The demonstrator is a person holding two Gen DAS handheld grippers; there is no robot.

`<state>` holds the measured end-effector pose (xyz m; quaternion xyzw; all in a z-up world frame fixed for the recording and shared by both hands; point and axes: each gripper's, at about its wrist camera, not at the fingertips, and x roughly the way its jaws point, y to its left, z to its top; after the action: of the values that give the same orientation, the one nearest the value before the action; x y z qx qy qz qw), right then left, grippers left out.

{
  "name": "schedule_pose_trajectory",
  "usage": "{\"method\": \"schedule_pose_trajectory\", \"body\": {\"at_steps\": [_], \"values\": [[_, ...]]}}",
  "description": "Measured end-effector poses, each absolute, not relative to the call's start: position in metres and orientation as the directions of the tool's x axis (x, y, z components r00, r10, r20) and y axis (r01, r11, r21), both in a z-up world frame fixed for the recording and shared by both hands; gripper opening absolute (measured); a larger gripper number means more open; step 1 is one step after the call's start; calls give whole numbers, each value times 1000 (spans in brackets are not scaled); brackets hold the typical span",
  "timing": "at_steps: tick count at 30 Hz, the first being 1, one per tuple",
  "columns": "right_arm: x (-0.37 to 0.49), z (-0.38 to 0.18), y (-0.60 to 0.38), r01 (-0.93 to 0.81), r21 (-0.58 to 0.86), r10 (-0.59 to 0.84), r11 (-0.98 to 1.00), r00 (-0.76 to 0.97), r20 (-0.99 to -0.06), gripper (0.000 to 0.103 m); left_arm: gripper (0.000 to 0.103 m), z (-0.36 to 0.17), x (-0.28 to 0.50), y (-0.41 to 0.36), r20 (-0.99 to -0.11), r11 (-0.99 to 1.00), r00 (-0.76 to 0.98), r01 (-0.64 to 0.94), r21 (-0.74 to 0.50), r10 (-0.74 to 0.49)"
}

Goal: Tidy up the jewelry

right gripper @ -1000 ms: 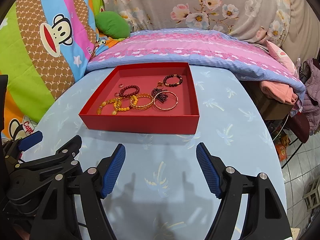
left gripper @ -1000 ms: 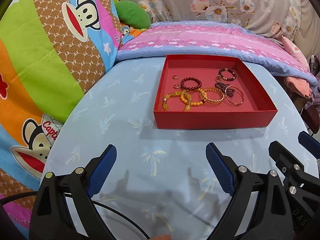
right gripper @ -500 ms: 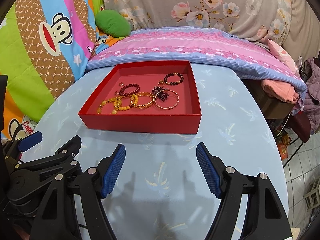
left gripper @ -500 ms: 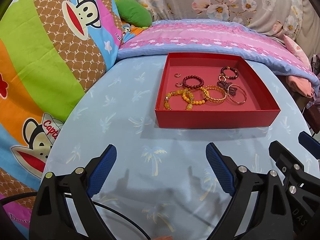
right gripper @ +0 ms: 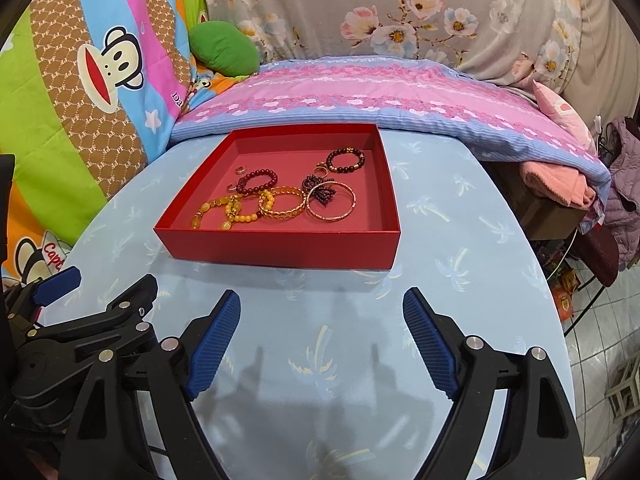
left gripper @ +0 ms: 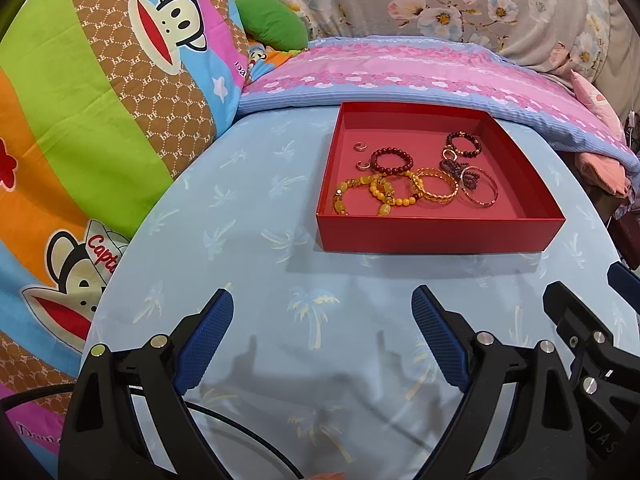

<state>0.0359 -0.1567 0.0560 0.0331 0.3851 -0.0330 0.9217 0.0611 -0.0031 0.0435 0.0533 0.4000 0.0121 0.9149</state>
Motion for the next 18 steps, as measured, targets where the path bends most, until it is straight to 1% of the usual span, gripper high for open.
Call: {"method": "schedule_pose_trajectory", "body": {"at_steps": [10, 12, 14, 18], "values": [[37, 51, -159, 87, 39, -30, 995, 678, -735, 86, 86, 40, 60, -2, -737, 994, 672, 19, 109, 69], [37, 50, -160, 88, 35, -35, 995, 680, -732, 89, 86, 39, 60, -1, -737, 994, 672, 16, 109, 70], [37, 50, -161, 93, 35, -38, 995, 684, -729, 97, 86, 39, 61, 0, -738, 994, 670, 11, 106, 71], [37, 50, -159, 89, 34, -36, 995, 686, -727, 97, 86, 38, 61, 1, -739, 994, 670, 11, 107, 72]]}}
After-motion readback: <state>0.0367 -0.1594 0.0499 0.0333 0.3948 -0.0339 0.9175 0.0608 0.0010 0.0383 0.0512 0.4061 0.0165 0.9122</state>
